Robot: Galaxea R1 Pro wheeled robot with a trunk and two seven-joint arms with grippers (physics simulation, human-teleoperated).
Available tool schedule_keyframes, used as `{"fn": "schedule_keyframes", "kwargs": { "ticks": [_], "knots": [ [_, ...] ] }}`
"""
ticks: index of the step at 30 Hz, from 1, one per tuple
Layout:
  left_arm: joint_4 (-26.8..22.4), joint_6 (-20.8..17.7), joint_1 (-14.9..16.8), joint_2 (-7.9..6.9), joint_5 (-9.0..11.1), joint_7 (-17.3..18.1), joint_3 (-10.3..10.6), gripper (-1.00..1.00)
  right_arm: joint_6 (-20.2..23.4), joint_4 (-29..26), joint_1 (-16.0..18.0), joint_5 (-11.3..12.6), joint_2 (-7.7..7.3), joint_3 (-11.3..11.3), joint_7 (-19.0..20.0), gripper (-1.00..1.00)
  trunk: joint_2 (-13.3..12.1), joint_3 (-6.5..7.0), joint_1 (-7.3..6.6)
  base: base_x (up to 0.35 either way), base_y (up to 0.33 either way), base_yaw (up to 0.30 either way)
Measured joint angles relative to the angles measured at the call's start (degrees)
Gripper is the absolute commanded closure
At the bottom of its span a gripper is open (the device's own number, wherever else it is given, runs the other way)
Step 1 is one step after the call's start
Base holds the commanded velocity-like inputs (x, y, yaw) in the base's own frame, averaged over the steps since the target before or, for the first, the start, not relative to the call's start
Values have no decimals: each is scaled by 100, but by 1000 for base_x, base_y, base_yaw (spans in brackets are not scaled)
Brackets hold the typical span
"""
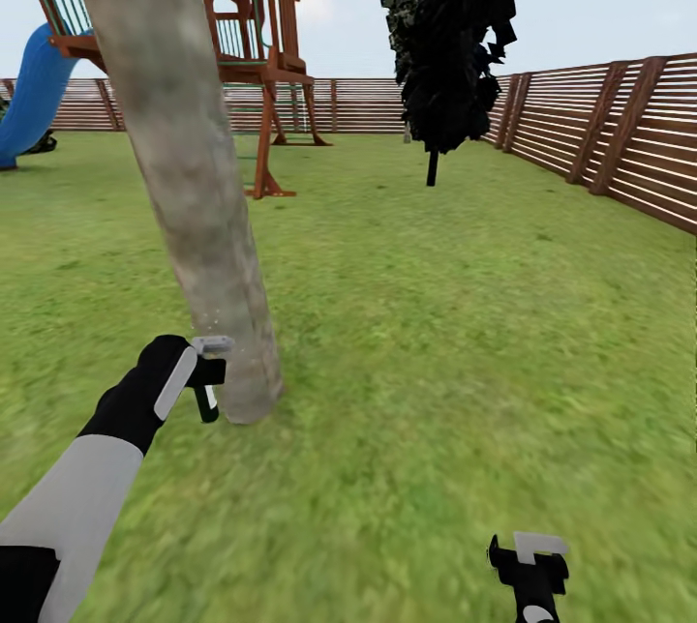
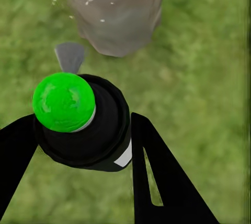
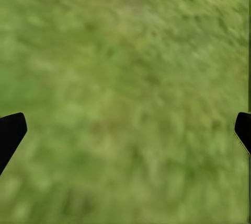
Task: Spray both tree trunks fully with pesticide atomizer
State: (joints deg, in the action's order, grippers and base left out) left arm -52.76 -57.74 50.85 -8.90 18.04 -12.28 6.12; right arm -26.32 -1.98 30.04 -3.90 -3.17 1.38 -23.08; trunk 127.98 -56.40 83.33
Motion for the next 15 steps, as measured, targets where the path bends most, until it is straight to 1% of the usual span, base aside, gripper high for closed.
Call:
{"fn": "schedule_keyframes", "kwargs": {
  "ticks": [1,3,10,15],
  "knots": [
    [0,0,-1,0,-3,0,0,100,0,0,0,0,0,-1,0,-100,0,0,0,3,-277,12],
    [-1,0,-9,6,10,0,0,100,0,1,-1,0,0,0,0,-100,0,0,0,1,-277,169],
    [-3,-2,-20,10,-6,0,2,100,0,2,3,0,9,0,1,-100,0,0,0,0,-277,261],
    [0,0,-13,21,-14,0,2,100,0,0,-1,0,6,0,0,-100,0,0,0,0,-277,39]
  ]
}}
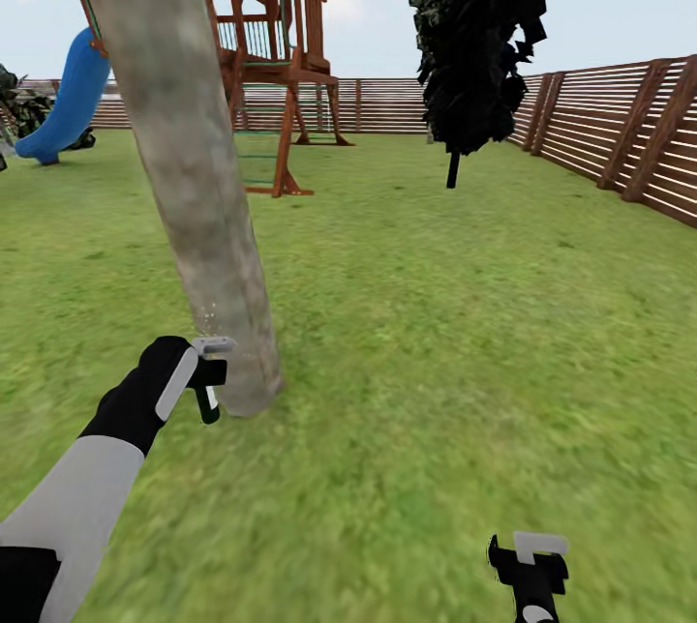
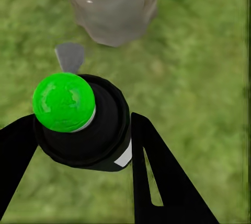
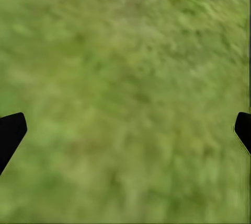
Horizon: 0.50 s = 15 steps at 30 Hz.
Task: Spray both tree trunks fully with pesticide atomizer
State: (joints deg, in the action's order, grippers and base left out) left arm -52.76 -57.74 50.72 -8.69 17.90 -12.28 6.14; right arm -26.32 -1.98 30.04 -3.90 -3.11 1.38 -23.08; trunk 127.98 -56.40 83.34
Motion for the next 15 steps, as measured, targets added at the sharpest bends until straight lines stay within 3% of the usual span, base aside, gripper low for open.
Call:
{"fn": "schedule_keyframes", "kwargs": {
  "ticks": [7,15],
  "knots": [
    [0,0,11,1,-13,0,-1,100,0,0,0,0,3,0,0,-100,0,0,0,5,-277,1],
    [6,1,-29,-13,-19,-12,-12,100,1,1,2,0,4,0,2,-100,0,0,-3,214,-205,252]
  ]
}}
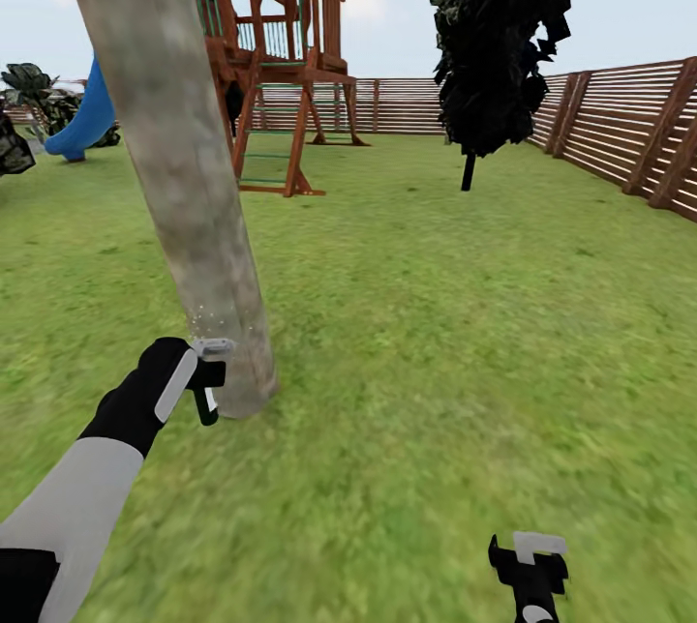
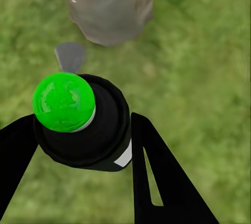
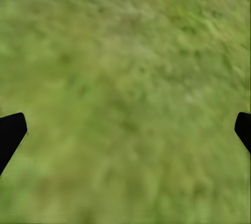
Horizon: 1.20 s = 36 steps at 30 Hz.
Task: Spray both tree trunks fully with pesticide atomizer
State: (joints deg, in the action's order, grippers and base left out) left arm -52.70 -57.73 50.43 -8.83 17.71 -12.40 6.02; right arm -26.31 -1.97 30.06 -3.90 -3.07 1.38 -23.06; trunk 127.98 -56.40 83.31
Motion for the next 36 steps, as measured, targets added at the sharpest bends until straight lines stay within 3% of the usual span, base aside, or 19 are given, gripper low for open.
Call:
{"fn": "schedule_keyframes", "kwargs": {
  "ticks": [6,14,23,29,36],
  "knots": [
    [2,6,-12,8,5,-14,-3,100,0,-2,-3,0,-1,0,-1,-100,0,0,0,251,-179,111],
    [6,7,-20,-3,-19,-26,-8,100,-1,-1,-2,0,-4,1,-2,-100,0,0,2,17,-270,24],
    [272,74,-120,-85,-32,-52,-11,100,0,0,0,0,9,0,0,-100,0,0,0,166,-221,259],
    [472,175,-436,-87,-25,-70,-13,100,2,-1,-2,0,9,0,1,-100,0,0,-1,297,-74,218],
    [592,223,-751,-80,32,-58,-16,100,1,-1,-2,0,9,-1,1,-100,0,0,2,64,-17,122]
  ]
}}
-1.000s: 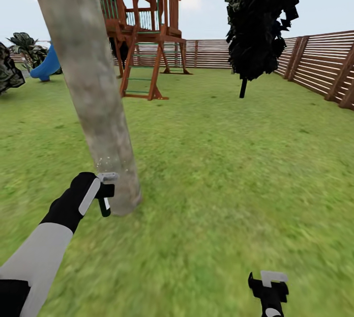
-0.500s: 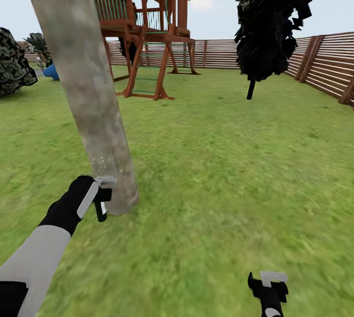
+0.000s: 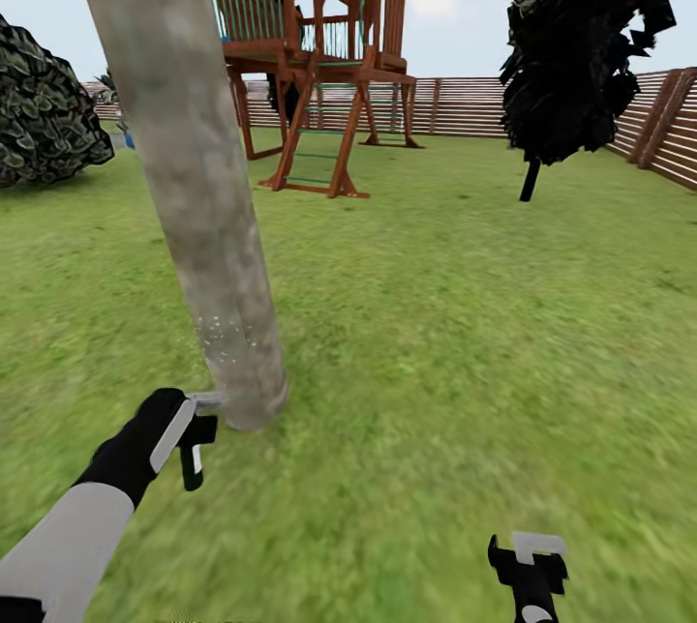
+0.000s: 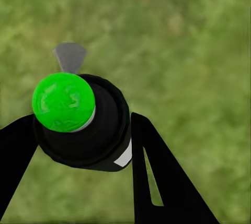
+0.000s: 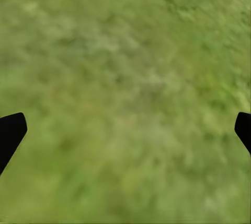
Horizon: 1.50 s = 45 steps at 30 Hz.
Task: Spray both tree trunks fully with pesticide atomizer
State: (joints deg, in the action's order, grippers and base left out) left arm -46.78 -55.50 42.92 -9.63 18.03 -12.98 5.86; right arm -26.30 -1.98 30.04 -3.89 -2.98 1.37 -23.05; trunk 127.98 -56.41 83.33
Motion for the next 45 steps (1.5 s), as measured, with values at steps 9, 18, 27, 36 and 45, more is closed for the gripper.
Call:
{"fn": "schedule_keyframes", "kwargs": {
  "ticks": [9,18,27,36,45],
  "knots": [
    [13,427,-11,52,-106,-44,29,100,-2,-1,0,-5,-9,1,-2,-100,0,0,-1,199,-190,101],
    [134,961,-209,72,-26,-324,21,100,-2,-1,1,-4,-1,1,-3,-100,0,0,-1,130,-256,0],
    [139,936,-213,72,-7,-317,19,100,-3,1,1,-6,9,9,-1,-100,0,0,0,26,-276,214],
    [142,953,-214,93,-9,-318,15,100,-3,-1,0,-7,1,9,-2,-100,0,0,-1,131,-274,124],
    [140,952,-217,94,-27,-328,21,100,-3,1,1,-4,8,9,-2,-100,0,0,-1,152,-268,82]
  ]
}}
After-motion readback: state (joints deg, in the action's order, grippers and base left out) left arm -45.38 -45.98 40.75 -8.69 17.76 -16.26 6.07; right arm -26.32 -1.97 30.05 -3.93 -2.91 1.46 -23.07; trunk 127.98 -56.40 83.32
